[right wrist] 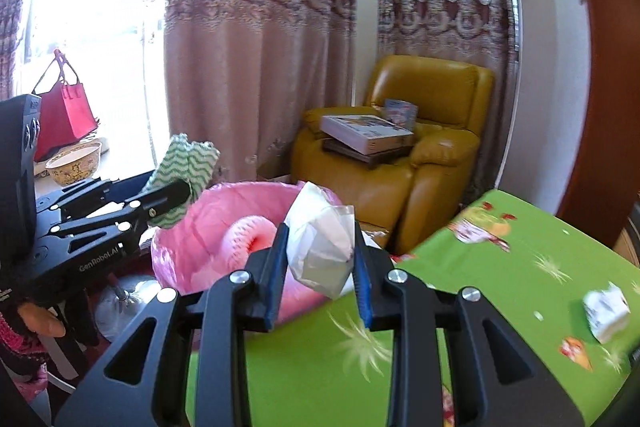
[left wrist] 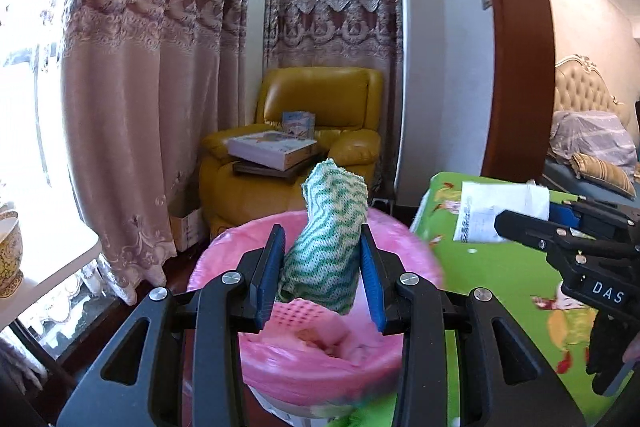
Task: Collect trash
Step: 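Carry cloth and tissue to the pink bin and open both grippers, then move both tools back over the table toward the box and cup, then grasp the black box with the right gripper while the left grasps the white paper cup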
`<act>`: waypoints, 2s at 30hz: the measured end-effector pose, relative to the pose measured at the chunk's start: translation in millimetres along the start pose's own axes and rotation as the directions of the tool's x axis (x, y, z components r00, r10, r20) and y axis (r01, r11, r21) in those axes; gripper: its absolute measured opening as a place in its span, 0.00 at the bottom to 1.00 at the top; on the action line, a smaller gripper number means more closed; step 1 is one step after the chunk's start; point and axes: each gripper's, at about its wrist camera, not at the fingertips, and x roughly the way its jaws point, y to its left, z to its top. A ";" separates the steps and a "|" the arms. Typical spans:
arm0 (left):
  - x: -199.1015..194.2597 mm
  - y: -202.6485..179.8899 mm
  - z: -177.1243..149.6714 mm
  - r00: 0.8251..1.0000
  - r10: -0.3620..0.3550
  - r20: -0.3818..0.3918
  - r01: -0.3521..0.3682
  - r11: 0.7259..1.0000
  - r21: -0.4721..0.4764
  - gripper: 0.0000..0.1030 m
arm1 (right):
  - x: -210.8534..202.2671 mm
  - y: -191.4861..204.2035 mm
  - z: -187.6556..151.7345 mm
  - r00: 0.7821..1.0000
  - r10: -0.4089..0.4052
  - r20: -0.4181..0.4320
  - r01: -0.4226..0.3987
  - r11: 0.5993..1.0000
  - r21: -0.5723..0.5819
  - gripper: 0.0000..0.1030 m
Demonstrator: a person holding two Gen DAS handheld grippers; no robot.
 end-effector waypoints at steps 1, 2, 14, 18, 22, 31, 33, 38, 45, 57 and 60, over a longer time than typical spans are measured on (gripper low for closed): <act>4.7 6.4 -0.2 1.000 0.004 -0.006 -0.004 1.000 -0.007 0.34 | 6.0 2.2 1.2 1.000 0.005 0.000 -0.005 1.000 -0.004 0.28; 10.5 13.0 -0.5 1.000 0.003 -0.015 -0.003 1.000 -0.019 0.34 | 15.2 4.6 4.6 1.000 0.020 -0.005 -0.020 1.000 -0.004 0.29; 40.5 38.4 -2.4 0.998 0.059 -0.015 -0.060 0.996 -0.069 0.84 | 60.5 -0.7 9.5 0.995 0.095 -0.029 -0.093 0.995 0.036 0.59; 31.7 32.9 -9.9 0.998 0.065 -0.017 -0.066 0.996 -0.058 0.85 | 36.4 -14.1 2.3 0.997 0.080 -0.010 -0.079 0.996 0.049 0.59; 22.8 22.4 -12.2 0.999 0.052 -0.006 -0.052 0.996 -0.074 0.87 | 10.6 -26.0 -6.0 0.999 0.038 -0.004 -0.037 0.998 0.044 0.62; 22.0 -61.5 -6.8 0.991 -0.134 -0.021 0.134 0.991 -0.007 0.87 | -53.4 -90.9 -41.5 0.986 -0.163 -0.028 0.165 0.983 0.086 0.67; 27.1 -85.9 -5.9 0.983 -0.178 -0.039 0.178 0.984 0.007 0.87 | -69.9 -113.9 -52.9 0.973 -0.228 -0.038 0.230 0.968 0.104 0.67; 40.2 -164.5 -4.2 0.956 -0.282 -0.085 0.287 0.956 0.061 0.87 | -110.8 -191.3 -88.4 0.897 -0.425 -0.124 0.442 0.874 0.200 0.69; 63.5 -253.6 -2.2 0.925 -0.357 -0.133 0.369 0.926 0.081 0.87 | -152.9 -303.1 -129.7 0.723 -0.633 -0.278 0.689 0.626 0.366 0.75; 91.8 -300.6 6.9 0.923 -0.356 -0.149 0.369 0.927 0.073 0.87 | -89.2 -380.7 -139.6 0.549 -0.645 -0.532 0.836 0.427 0.345 0.80; 97.3 -304.4 5.3 0.920 -0.354 -0.166 0.370 0.926 0.075 0.87 | -85.8 -388.8 -145.4 0.536 -0.618 -0.575 0.844 0.404 0.352 0.78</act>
